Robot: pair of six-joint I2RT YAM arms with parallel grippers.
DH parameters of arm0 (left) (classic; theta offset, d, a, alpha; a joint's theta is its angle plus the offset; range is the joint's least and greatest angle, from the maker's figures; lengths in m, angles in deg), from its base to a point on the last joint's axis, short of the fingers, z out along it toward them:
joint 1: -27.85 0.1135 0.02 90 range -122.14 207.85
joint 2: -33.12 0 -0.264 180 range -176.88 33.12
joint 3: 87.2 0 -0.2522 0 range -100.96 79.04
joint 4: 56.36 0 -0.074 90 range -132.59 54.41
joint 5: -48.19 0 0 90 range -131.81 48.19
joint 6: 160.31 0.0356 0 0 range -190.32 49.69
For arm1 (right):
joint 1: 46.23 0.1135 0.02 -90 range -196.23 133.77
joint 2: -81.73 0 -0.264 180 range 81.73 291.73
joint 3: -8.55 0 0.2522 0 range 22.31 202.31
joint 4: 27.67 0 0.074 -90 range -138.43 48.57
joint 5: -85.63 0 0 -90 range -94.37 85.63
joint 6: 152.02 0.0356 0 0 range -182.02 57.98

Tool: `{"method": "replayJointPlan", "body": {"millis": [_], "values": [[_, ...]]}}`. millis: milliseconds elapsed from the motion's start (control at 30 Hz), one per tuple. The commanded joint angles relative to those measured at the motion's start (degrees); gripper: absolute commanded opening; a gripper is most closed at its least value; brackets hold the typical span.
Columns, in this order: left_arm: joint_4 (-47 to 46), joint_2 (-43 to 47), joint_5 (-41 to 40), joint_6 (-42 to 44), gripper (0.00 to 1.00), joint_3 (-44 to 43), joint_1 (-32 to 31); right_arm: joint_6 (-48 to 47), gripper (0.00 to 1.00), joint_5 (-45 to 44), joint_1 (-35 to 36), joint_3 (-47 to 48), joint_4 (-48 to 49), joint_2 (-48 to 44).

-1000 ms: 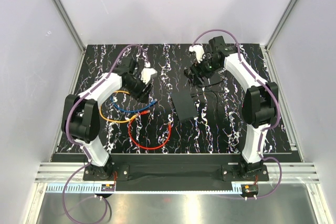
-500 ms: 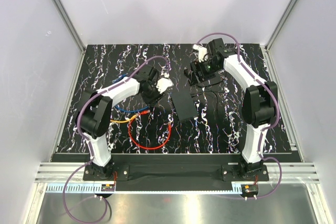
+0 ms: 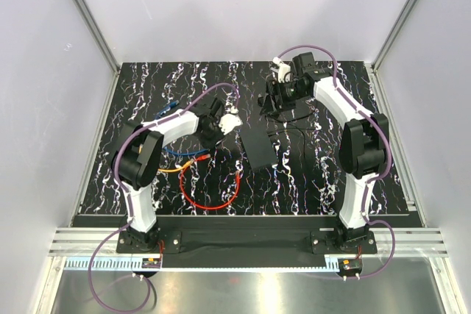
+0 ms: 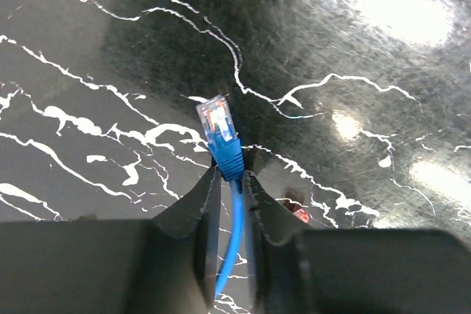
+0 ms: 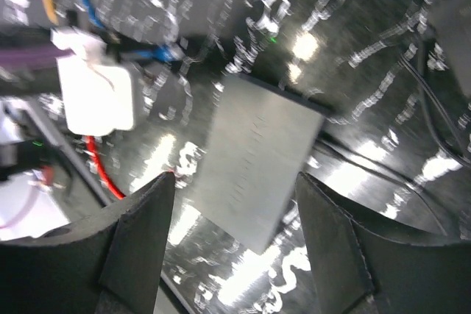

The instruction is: Insert the plug into the switch port

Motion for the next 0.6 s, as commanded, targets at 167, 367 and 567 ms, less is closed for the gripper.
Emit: {"method": "replayJointPlan", "body": {"millis": [167,367,567], "values": [[-2.0,6.8,7.3,3.9,0.06,1.3,0.2,15.7,0.7,11.3,1.3,-0.4,12.5,4.2],[-2.4,9.4,13.3,4.2,0.03,1.5,1.3,18.7,0.68,12.9,5.2,0.2,15.9,7.4],[-0.3,9.5,19.3,5.1,0.02,0.4,2.2,19.9,0.62,15.1,8.4,-1.0,18.9,10.2]]}}
